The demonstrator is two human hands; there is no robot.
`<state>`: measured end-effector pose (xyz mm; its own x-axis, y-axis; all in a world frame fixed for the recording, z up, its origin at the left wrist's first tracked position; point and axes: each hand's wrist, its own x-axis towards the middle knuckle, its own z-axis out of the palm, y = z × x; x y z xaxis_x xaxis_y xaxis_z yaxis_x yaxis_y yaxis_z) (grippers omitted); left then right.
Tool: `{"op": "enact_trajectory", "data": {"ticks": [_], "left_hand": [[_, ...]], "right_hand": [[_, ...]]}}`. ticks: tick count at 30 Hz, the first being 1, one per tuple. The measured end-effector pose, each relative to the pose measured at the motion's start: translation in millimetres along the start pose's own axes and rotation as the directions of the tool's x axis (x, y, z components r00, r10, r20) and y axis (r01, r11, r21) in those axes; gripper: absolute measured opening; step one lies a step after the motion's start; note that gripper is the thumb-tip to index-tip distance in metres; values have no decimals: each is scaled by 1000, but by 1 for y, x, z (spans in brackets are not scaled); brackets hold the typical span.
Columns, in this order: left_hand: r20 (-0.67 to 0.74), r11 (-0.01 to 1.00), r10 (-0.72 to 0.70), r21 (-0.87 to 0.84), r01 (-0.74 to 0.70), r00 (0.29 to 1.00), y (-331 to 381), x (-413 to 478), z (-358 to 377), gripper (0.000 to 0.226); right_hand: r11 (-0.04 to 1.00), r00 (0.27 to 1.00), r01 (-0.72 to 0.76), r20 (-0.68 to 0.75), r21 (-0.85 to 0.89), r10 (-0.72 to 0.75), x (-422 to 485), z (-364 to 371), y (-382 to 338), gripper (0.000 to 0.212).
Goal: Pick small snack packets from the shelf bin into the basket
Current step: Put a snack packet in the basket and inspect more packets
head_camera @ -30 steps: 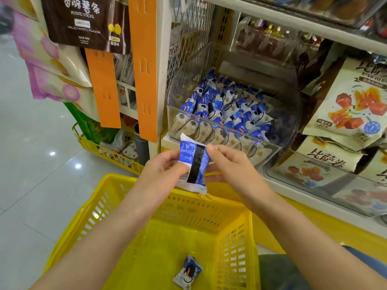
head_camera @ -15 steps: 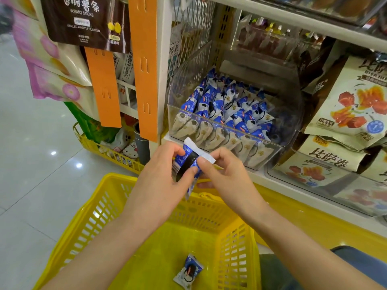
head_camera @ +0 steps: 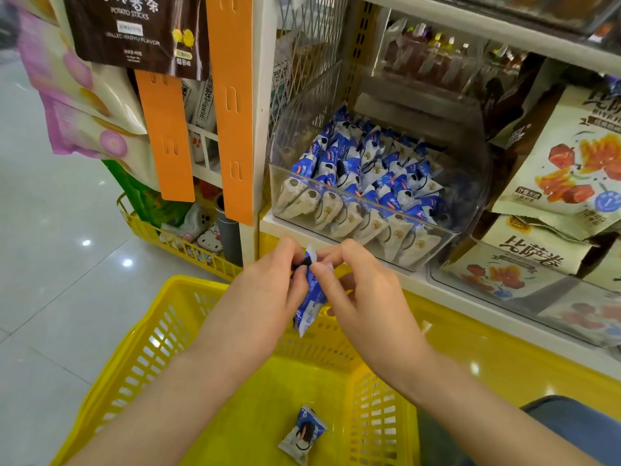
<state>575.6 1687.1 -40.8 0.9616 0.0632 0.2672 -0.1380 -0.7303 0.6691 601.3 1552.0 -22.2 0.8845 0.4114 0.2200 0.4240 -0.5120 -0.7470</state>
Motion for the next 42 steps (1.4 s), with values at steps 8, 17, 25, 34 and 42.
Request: {"op": "enact_trajectory", "data": {"ticks": [8,17,25,34,42], "left_hand": [[-69,999,-34,16,35,997,4,3,-4,10],[127,993,-119,25,117,985,-4,8,1,28],[54,996,-79,-25,80,995,-1,5,0,17],[77,985,-154,-64,159,985,-4,9,4,22],[-80,989,-121,-95,113,989,-7,9,1,10]], "right_hand": [[908,960,-274,141,316,240,8,9,3,15],[991,977,-131,170,24,125,0,11,8,30],[995,984,-98,151,2,96,1,9,9,23],[970,980,-163,143,180,138,5,13,9,24],[883,950,-294,215,367,227,8,18,7,35]]}}
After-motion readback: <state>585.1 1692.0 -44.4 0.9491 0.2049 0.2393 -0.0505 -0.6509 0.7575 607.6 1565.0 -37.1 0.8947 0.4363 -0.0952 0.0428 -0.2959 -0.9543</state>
